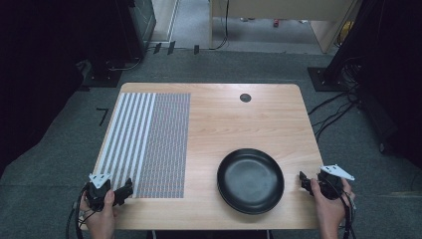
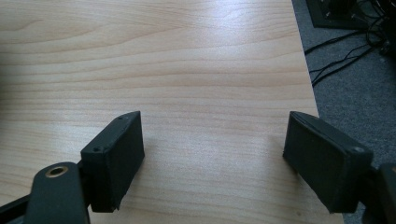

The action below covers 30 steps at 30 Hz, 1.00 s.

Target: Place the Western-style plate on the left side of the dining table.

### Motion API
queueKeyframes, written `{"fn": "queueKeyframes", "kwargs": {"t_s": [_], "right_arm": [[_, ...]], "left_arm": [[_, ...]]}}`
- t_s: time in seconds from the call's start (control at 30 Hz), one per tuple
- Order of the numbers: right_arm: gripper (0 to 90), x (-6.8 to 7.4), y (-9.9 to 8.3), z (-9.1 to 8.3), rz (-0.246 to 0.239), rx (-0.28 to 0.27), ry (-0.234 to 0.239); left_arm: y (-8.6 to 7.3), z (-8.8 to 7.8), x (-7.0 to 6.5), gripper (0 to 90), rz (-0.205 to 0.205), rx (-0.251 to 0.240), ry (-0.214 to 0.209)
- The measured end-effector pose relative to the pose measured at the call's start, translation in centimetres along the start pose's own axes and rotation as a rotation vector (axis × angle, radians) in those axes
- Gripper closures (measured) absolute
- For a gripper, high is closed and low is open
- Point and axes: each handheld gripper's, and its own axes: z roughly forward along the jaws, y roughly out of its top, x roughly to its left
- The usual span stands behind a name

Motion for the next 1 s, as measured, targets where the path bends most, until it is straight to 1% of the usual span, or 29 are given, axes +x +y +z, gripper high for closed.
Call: {"fn": "queueKeyframes", "kwargs": {"t_s": [0.1,0.2,0.33,0.4,0.47,0.5,0.53,0.7,0.87,1.0], "right_arm": [[16.2,0.0,0.1,0.1,-0.003,0.004,0.001],[15.0,0.1,0.1,0.1,-0.001,0.008,0.001],[16.5,-0.1,0.2,0.2,0.005,0.009,0.002],[17.0,-0.1,0.4,0.1,0.009,0.013,0.002],[17.3,-0.2,0.6,-0.1,0.017,-0.001,0.002],[17.3,-0.3,0.9,-0.4,0.039,-0.014,0.015],[17.5,-0.3,1.0,-0.6,0.047,-0.030,0.027],[17.5,0.1,1.7,-1.5,0.052,-0.069,0.049],[17.8,0.4,2.2,-2.0,0.061,-0.090,0.073],[18.3,0.6,2.7,-2.1,0.084,-0.097,0.085]], "left_arm": [[0.1,0.0,-0.2,11.9,0.003,-0.002,-0.003],[0.2,-0.1,-0.7,11.9,0.006,-0.004,-0.009],[0.7,-0.6,-1.4,11.9,0.015,-0.021,-0.029],[0.8,-0.7,-1.6,12.0,0.017,-0.023,-0.032],[1.0,-0.8,-2.3,11.9,0.030,-0.025,-0.046],[1.1,-0.8,-2.8,11.9,0.040,-0.024,-0.057],[1.2,-0.7,-3.1,11.9,0.041,-0.023,-0.063],[1.6,-0.8,-5.0,11.9,0.074,-0.024,-0.100],[2.0,-0.8,-6.9,11.9,0.103,-0.023,-0.134],[2.4,-0.6,-8.3,12.0,0.126,-0.019,-0.156]]}}
